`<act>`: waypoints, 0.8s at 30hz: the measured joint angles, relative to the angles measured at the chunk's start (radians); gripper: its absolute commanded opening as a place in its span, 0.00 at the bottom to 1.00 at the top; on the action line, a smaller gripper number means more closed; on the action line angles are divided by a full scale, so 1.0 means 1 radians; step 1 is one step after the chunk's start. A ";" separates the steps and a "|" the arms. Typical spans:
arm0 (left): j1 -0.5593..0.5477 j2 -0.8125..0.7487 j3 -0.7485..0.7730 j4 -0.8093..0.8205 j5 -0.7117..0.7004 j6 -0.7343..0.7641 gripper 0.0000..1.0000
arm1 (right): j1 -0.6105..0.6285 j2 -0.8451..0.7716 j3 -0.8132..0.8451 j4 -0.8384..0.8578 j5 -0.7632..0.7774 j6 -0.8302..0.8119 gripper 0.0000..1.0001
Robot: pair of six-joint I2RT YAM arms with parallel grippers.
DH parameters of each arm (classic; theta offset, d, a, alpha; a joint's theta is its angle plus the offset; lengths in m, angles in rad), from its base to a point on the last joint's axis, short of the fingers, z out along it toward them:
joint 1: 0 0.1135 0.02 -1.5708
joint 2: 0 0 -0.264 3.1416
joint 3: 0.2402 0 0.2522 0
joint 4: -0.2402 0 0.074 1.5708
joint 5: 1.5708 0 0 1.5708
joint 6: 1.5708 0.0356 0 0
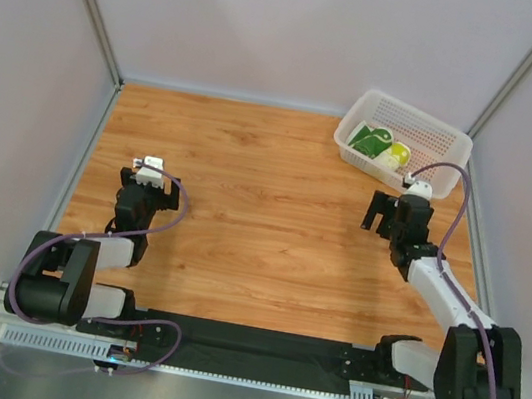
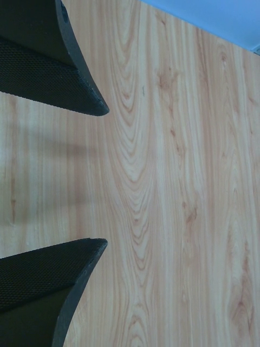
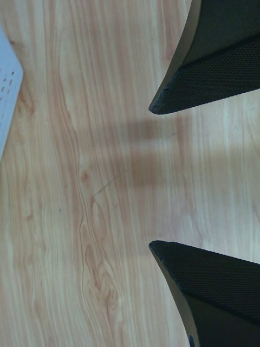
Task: Roll the towels
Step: Place the rolled towel into the container
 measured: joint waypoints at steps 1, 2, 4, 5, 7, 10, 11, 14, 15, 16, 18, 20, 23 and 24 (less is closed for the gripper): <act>0.000 0.000 0.000 0.000 0.000 0.000 1.00 | -0.013 0.020 -0.008 0.019 0.001 0.000 1.00; 0.000 0.000 0.000 0.000 0.000 0.000 1.00 | -0.031 0.049 -0.015 0.040 0.004 0.000 1.00; 0.000 0.000 0.000 0.000 0.000 0.000 1.00 | -0.066 0.087 -0.025 0.083 0.003 0.000 1.00; 0.000 0.000 0.000 0.000 0.000 0.000 1.00 | -0.079 0.093 -0.032 0.105 0.000 0.000 1.00; 0.000 0.000 0.000 0.000 0.000 0.000 1.00 | -0.116 0.098 -0.058 0.169 -0.015 0.000 1.00; 0.000 0.000 0.000 0.000 0.000 0.000 1.00 | -0.172 0.113 -0.098 0.281 -0.039 0.000 1.00; 0.000 0.000 0.000 0.000 0.000 0.000 1.00 | -0.183 0.121 -0.108 0.305 -0.043 0.000 1.00; 0.000 0.000 0.000 0.000 0.000 0.000 1.00 | -0.215 0.145 -0.155 0.412 -0.053 -0.002 1.00; 0.000 0.000 0.000 0.000 0.000 0.000 1.00 | -0.217 0.148 -0.165 0.428 -0.053 -0.004 1.00; 0.000 0.000 0.000 0.000 0.000 0.000 1.00 | -0.219 0.149 -0.179 0.460 -0.054 -0.008 1.00; 0.000 0.000 0.000 0.000 0.000 0.000 1.00 | -0.219 0.149 -0.206 0.526 -0.054 -0.015 1.00; 0.000 0.000 0.000 0.000 0.000 0.000 1.00 | -0.219 0.144 -0.241 0.594 -0.070 -0.024 1.00; 0.000 0.000 0.000 0.000 0.000 0.000 1.00 | -0.218 0.135 -0.307 0.698 -0.115 -0.046 1.00; 0.000 0.000 0.000 0.000 0.000 0.000 1.00 | -0.214 0.137 -0.326 0.732 -0.133 -0.056 1.00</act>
